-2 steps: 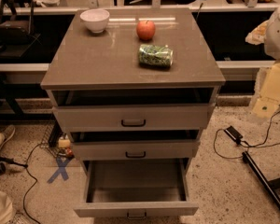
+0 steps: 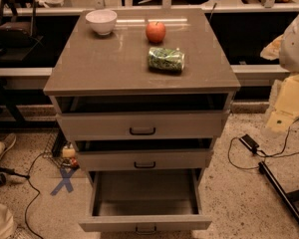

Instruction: Close bottom drawer

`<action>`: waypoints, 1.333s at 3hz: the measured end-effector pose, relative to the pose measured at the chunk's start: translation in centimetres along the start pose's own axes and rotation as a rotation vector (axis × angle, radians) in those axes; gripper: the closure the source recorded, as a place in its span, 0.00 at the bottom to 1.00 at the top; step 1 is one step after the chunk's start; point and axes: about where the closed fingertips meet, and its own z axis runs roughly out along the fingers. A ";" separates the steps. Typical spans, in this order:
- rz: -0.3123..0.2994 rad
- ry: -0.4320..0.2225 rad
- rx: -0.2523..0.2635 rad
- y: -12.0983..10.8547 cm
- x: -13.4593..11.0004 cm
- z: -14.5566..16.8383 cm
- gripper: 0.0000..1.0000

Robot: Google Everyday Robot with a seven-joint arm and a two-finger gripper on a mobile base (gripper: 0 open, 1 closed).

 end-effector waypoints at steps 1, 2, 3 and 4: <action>0.128 -0.064 -0.087 2.1 0.7 4.3 0.00; 0.315 -0.109 -0.145 5.2 1.4 10.6 0.00; 0.488 -0.155 -0.245 9.3 0.3 17.7 0.00; 0.507 -0.121 -0.279 11.7 1.3 20.0 0.00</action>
Offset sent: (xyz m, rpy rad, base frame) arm -0.0841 0.0445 -0.2836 0.3037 0.4238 -0.5000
